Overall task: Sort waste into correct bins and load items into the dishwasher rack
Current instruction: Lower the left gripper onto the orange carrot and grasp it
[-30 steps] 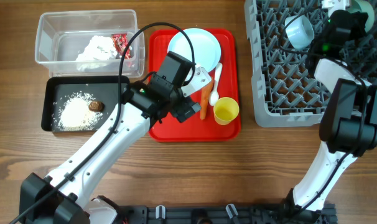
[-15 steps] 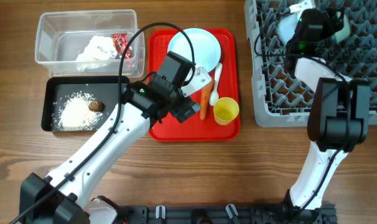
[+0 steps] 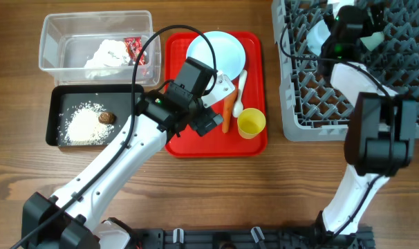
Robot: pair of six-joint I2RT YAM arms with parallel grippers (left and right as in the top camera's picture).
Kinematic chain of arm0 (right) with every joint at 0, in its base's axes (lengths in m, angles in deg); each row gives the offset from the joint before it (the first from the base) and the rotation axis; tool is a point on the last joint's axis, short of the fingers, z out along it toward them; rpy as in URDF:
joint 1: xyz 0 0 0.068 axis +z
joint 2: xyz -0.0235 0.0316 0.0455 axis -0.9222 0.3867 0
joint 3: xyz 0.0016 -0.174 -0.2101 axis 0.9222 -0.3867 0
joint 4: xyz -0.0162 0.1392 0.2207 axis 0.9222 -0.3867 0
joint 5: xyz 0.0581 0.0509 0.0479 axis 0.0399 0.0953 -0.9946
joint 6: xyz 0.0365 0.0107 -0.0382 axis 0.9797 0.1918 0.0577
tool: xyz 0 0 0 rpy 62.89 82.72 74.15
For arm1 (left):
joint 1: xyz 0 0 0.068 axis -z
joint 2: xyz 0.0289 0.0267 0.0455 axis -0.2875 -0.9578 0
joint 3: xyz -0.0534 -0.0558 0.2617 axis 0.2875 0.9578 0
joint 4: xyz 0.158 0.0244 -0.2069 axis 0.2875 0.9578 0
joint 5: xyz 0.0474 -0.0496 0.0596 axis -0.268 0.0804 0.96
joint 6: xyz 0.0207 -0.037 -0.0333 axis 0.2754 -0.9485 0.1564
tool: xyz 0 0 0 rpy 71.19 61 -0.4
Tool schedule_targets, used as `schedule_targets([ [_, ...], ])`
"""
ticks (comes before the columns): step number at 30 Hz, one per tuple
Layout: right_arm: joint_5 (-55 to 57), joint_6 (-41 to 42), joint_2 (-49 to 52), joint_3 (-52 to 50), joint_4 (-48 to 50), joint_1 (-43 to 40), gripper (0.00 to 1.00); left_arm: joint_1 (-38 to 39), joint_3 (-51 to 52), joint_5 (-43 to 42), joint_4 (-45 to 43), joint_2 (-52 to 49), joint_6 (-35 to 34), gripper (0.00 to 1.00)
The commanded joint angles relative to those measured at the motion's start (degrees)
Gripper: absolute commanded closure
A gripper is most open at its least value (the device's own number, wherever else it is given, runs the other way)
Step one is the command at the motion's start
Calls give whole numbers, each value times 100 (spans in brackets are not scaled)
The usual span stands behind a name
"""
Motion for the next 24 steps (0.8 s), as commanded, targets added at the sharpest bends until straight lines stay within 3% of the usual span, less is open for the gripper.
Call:
schedule_targets([
  [1,-741,1134,-739,-20,-407,2,0,-11,-24,13,-13,105,-76,0],
  [4,-1329,2090,-1241,-20,-1174,11,0,-11,-24,13,-15,105,-76,0],
  [8,-3051,4015,-1996,-20,-2625,13,0,-11,-24,13,-15,105,-76,0],
  [11,-4677,4763,-2262,-20,-3331,13,0,-9,-24,13,-15,105,-76,0],
  [15,-6749,4970,-2260,-20,-3665,33,0,-9,-24,13,-31,105,-74,0],
  [21,-6360,5248,-2249,-20,-3845,575,0,-9,-24,7,-166,105,-76,0],
  [24,-6118,5250,-2249,-22,-4048,887,0,-9,-24,-645,-79,105,-385,0],
])
